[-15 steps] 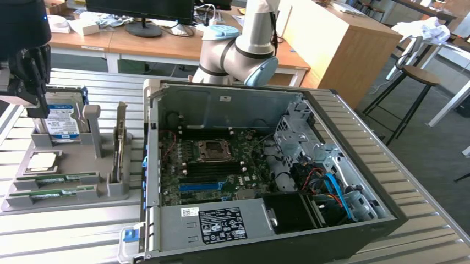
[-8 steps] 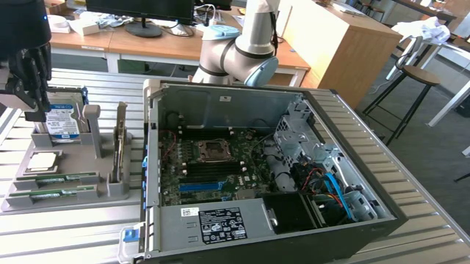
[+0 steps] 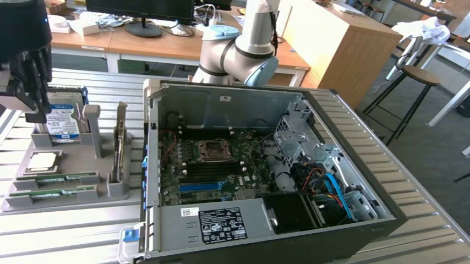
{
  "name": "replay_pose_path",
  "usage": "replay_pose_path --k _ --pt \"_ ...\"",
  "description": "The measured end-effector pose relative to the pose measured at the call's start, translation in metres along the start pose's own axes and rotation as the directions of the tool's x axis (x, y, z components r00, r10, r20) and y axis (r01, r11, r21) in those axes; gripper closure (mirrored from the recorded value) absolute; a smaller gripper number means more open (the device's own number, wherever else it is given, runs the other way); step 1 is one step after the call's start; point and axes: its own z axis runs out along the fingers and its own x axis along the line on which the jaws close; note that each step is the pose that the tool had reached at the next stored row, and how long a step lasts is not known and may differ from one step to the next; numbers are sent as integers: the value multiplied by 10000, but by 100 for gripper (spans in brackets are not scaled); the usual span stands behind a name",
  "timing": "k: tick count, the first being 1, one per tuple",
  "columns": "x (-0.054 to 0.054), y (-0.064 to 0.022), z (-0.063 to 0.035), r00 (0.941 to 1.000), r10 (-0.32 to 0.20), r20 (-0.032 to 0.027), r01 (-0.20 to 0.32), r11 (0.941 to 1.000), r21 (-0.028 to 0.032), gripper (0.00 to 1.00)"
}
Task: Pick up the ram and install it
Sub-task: 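Pick up the ram and move it above insertion slot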
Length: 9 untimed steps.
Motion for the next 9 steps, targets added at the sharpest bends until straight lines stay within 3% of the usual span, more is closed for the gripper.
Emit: replay_pose_path --k 9 --pt "4 -7 147 10000 0 0 0 10000 1 70"
